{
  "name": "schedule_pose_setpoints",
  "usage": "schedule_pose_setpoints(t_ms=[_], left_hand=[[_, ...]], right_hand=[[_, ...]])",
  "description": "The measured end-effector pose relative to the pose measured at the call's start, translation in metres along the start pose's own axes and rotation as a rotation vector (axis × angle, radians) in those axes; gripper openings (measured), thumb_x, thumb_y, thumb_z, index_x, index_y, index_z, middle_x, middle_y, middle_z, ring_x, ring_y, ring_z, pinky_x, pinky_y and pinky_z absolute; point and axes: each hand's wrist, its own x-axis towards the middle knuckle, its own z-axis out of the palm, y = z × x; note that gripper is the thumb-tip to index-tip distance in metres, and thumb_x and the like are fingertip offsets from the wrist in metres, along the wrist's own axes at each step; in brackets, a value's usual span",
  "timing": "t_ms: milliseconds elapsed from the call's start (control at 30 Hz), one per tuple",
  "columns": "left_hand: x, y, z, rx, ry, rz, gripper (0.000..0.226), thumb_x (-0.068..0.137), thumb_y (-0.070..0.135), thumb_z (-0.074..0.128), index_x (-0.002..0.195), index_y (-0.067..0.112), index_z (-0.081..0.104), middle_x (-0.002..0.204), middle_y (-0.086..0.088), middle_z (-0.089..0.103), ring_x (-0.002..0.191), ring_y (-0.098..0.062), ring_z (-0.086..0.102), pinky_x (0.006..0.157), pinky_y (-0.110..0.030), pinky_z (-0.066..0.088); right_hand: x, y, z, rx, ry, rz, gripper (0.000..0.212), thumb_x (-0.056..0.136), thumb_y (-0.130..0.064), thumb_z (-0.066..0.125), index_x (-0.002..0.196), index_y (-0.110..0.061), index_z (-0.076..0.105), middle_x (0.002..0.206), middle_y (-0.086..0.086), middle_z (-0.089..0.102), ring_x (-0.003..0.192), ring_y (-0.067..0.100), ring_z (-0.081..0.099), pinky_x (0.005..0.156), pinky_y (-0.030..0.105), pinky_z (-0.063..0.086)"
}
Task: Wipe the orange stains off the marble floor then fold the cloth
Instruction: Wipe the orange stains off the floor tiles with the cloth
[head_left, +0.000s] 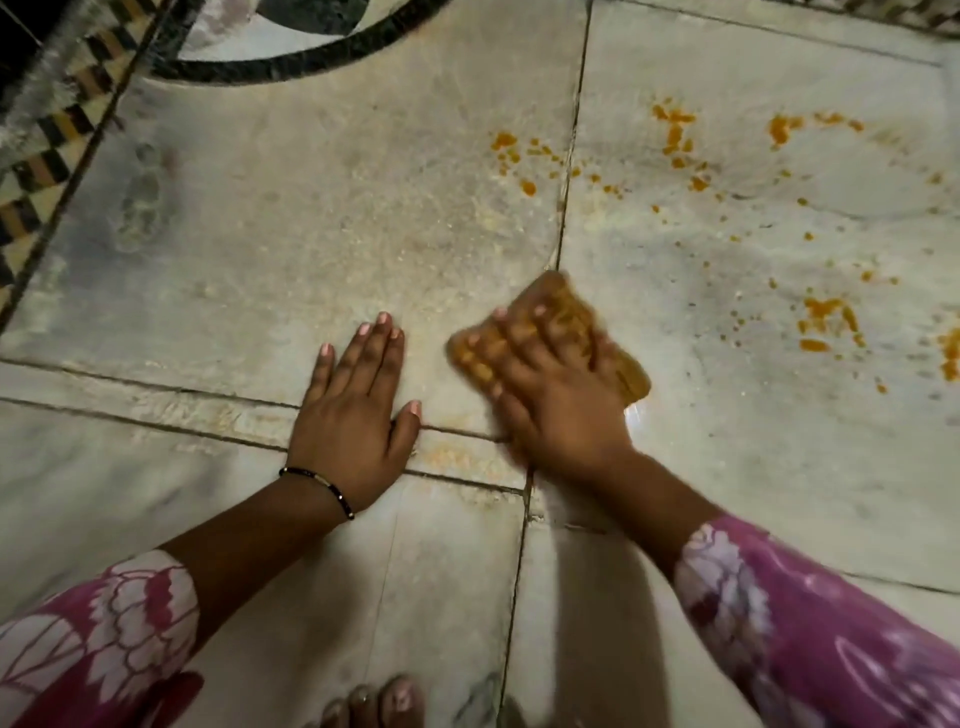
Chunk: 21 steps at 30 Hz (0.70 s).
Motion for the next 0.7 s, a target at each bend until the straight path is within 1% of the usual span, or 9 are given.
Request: schedule_pose_setpoints(t_ms=[100, 200, 267, 333, 400, 467, 567, 633, 700], left_hand=[[-0.001, 0.0, 0.0, -0.01, 0.006, -0.006, 0.068, 0.092, 0.044, 0.022, 0.15, 0.01, 0.014, 0.158, -0.005, 0.009, 0.145, -0.016, 0.007, 0.117, -0.034, -0.005], [-0.001, 0.0, 0.0, -0.025, 0.022, -0.009, 0.067, 0.092, 0.043, 0.024, 0.15, 0.01, 0.016, 0.157, -0.005, 0.011, 0.144, -0.016, 0.009, 0.116, -0.033, -0.005], [0.0, 0.001, 0.001, -0.029, 0.032, -0.007, 0.067, 0.092, 0.043, 0.024, 0.15, 0.009, 0.018, 0.157, -0.006, 0.013, 0.144, -0.018, 0.011, 0.117, -0.035, -0.004], [-0.001, 0.001, 0.002, -0.021, 0.031, -0.01, 0.068, 0.091, 0.043, 0.024, 0.15, 0.009, 0.018, 0.157, -0.007, 0.013, 0.145, -0.019, 0.011, 0.117, -0.038, -0.001], [-0.001, 0.001, 0.002, -0.013, 0.026, -0.009, 0.068, 0.091, 0.043, 0.024, 0.15, 0.009, 0.018, 0.157, -0.007, 0.013, 0.145, -0.019, 0.011, 0.117, -0.039, 0.0], [-0.001, -0.001, 0.002, -0.006, 0.019, -0.004, 0.069, 0.091, 0.044, 0.024, 0.15, 0.01, 0.016, 0.158, -0.006, 0.011, 0.145, -0.019, 0.01, 0.117, -0.037, -0.002], [0.0, -0.002, 0.002, -0.01, 0.012, 0.0, 0.069, 0.092, 0.044, 0.024, 0.151, 0.011, 0.013, 0.158, -0.005, 0.01, 0.145, -0.018, 0.008, 0.117, -0.036, -0.004], [0.0, -0.002, 0.001, -0.016, 0.013, -0.008, 0.068, 0.092, 0.044, 0.024, 0.15, 0.01, 0.014, 0.158, -0.005, 0.01, 0.145, -0.017, 0.007, 0.117, -0.035, -0.004], [0.0, -0.001, 0.0, -0.015, 0.008, -0.01, 0.068, 0.092, 0.044, 0.023, 0.15, 0.01, 0.015, 0.158, -0.005, 0.01, 0.145, -0.016, 0.006, 0.117, -0.035, -0.004]], right_hand=[[-0.013, 0.044, -0.005, 0.003, 0.055, 0.281, 0.055, 0.092, -0.053, 0.019, 0.146, -0.044, 0.026, 0.158, -0.007, 0.022, 0.146, 0.025, 0.015, 0.112, 0.058, 0.009], [-0.072, 0.03, -0.001, -0.042, 0.085, 0.446, 0.057, 0.091, -0.05, 0.027, 0.147, -0.04, 0.027, 0.158, -0.004, 0.022, 0.144, 0.028, 0.018, 0.109, 0.06, 0.018], [-0.102, -0.006, 0.01, -0.057, 0.062, 0.415, 0.058, 0.09, -0.048, 0.032, 0.147, -0.037, 0.03, 0.156, -0.001, 0.026, 0.143, 0.029, 0.02, 0.108, 0.061, 0.019], [-0.105, -0.038, 0.014, -0.051, 0.034, 0.294, 0.058, 0.09, -0.049, 0.034, 0.146, -0.038, 0.03, 0.156, -0.002, 0.028, 0.143, 0.029, 0.019, 0.107, 0.061, 0.015], [-0.079, -0.051, 0.015, -0.032, -0.003, 0.17, 0.057, 0.091, -0.048, 0.032, 0.148, -0.039, 0.026, 0.156, -0.003, 0.026, 0.144, 0.03, 0.017, 0.106, 0.063, 0.009], [-0.033, -0.044, 0.009, -0.012, 0.002, 0.125, 0.055, 0.094, -0.045, 0.03, 0.148, -0.039, 0.024, 0.157, -0.003, 0.024, 0.145, 0.032, 0.017, 0.107, 0.063, 0.002], [0.025, 0.004, -0.007, 0.079, -0.047, 0.292, 0.053, 0.099, -0.046, 0.026, 0.15, -0.041, 0.014, 0.161, -0.006, 0.006, 0.147, 0.025, -0.003, 0.11, 0.06, -0.008], [0.025, 0.043, -0.015, 0.12, -0.014, 0.393, 0.054, 0.097, -0.051, 0.027, 0.15, -0.042, 0.014, 0.161, -0.008, 0.004, 0.147, 0.021, -0.003, 0.113, 0.058, -0.003], [-0.015, 0.071, -0.017, 0.124, 0.034, 0.475, 0.058, 0.093, -0.055, 0.022, 0.149, -0.044, 0.013, 0.16, -0.009, 0.007, 0.147, 0.02, 0.001, 0.115, 0.057, 0.007]])
